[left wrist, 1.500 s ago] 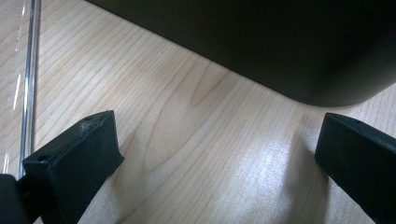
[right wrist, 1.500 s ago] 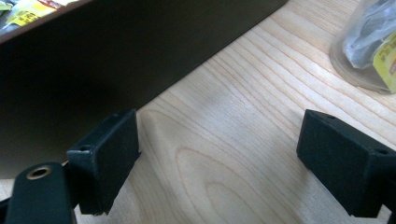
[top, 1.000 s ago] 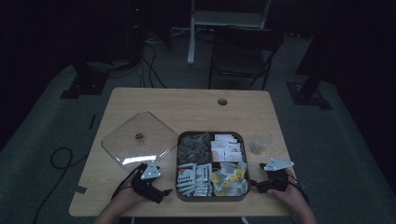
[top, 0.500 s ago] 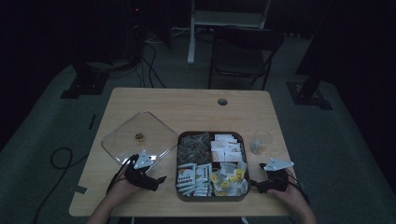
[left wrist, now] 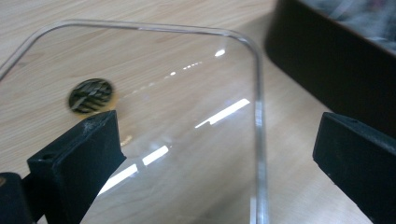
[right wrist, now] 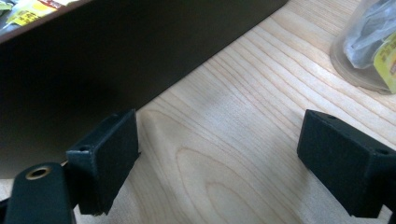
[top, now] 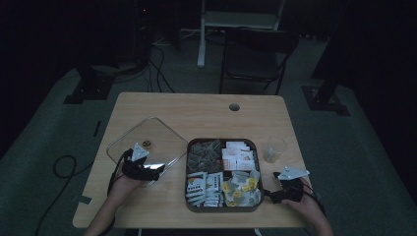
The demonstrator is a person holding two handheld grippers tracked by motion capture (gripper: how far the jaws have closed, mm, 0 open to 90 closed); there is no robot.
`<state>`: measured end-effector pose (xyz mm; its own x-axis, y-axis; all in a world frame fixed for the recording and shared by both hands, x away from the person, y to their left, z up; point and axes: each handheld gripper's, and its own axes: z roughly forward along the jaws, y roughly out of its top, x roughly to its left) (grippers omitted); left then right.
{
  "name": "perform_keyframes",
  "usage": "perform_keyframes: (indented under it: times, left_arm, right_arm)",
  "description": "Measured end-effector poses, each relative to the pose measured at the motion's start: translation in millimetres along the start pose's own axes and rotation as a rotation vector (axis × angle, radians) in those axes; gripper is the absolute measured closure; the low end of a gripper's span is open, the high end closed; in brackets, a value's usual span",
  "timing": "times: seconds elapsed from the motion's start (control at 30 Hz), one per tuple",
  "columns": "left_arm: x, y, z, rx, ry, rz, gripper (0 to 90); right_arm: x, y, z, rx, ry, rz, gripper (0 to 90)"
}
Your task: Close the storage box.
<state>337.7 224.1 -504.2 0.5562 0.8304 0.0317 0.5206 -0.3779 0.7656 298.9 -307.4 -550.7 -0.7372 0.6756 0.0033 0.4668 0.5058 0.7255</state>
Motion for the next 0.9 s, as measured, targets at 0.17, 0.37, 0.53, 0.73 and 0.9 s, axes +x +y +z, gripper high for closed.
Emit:
perform_keyframes:
  times: [0.17, 0.37, 0.53, 0.73, 0.9]
  left_arm:
    - [8.4, 1.3, 7.1, -0.013, 0.021, -0.031, 1.7]
    - [20.1, 1.3, 17.4, -0.023, 0.078, -0.092, 1.7]
    - [30.6, 1.7, 26.1, -0.018, 0.111, -0.130, 1.8]
    - [42.0, 3.8, 37.2, -0.007, 0.147, -0.160, 4.9]
    - [50.2, 6.5, 47.9, 0.022, 0.172, -0.173, 7.0]
  right_arm:
    - [0.0, 0.0, 0.0, 0.000, 0.000, 0.000, 12.1]
    - [0.0, 0.0, 0.0, 0.000, 0.000, 0.000, 12.1]
    - [0.0, 0.0, 0.0, 0.000, 0.000, 0.000, 12.1]
    - [0.0, 0.0, 0.0, 0.000, 0.000, 0.000, 12.1]
    - [0.0, 0.0, 0.0, 0.000, 0.000, 0.000, 12.1]
